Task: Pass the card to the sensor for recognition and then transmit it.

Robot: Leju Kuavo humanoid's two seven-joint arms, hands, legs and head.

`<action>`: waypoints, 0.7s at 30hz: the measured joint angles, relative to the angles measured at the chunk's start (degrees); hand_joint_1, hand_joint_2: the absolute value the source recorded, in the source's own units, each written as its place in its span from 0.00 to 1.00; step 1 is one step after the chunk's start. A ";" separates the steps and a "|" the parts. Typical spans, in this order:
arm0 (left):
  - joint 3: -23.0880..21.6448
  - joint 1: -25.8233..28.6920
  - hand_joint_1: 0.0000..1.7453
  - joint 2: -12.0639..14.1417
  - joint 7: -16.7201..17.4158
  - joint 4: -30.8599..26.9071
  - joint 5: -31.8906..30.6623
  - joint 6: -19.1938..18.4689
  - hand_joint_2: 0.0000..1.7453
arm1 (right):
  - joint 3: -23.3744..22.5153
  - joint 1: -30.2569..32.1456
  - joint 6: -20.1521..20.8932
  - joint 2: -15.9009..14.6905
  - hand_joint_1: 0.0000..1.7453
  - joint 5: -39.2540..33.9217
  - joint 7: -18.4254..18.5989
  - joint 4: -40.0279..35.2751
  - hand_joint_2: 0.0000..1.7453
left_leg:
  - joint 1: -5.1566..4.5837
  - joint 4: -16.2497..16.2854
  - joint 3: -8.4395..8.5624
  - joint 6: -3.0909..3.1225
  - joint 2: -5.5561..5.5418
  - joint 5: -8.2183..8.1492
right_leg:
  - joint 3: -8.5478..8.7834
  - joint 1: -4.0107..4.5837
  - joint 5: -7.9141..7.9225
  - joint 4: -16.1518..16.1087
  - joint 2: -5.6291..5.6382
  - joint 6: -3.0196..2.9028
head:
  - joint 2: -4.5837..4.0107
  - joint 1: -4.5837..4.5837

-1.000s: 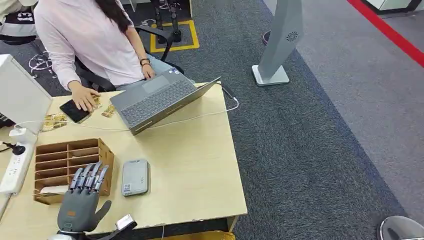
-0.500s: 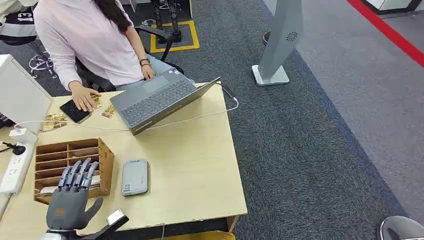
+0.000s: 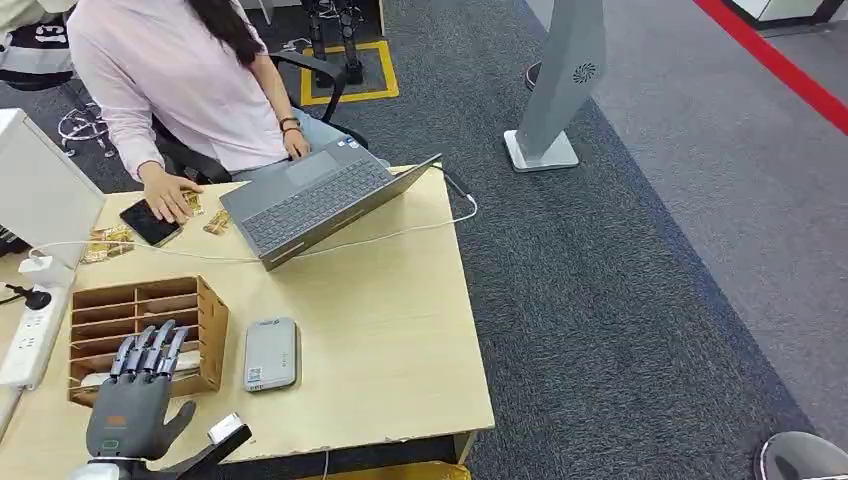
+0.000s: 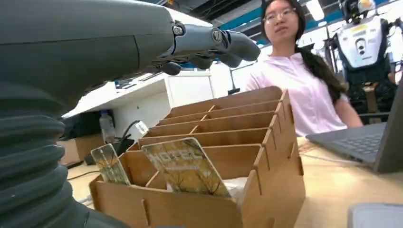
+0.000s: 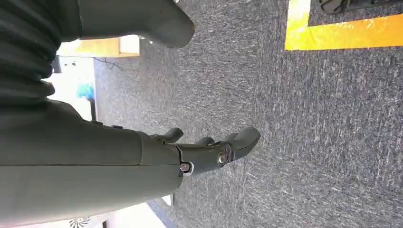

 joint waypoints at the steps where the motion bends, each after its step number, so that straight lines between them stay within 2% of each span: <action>1: 0.00 0.00 0.00 0.00 0.24 0.00 -0.04 -0.37 1.00 | 0.00 0.00 0.00 0.00 0.00 -0.13 -0.02 0.00 1.00 | 0.00 0.00 0.00 0.00 0.00 0.00 | 0.00 0.00 0.00 0.00 0.00 0.00 | 0.00 0.02; 12: 0.55 -0.58 0.00 0.09 1.84 0.50 -0.17 -2.34 1.00 | 0.35 0.00 0.11 0.00 0.00 -0.41 0.13 0.00 1.00 | 0.00 0.00 0.00 0.00 0.00 0.00 | 0.00 0.00 0.00 0.00 0.00 0.00 | 0.00 0.00; 21: 0.94 -0.90 0.00 0.26 2.01 1.22 -0.09 -2.53 1.00 | 0.42 0.00 0.59 -0.02 0.00 -0.42 0.13 0.00 1.00 | 0.00 0.00 0.00 0.00 0.00 0.00 | 0.00 0.00 0.00 0.00 0.00 0.00 | 0.00 0.00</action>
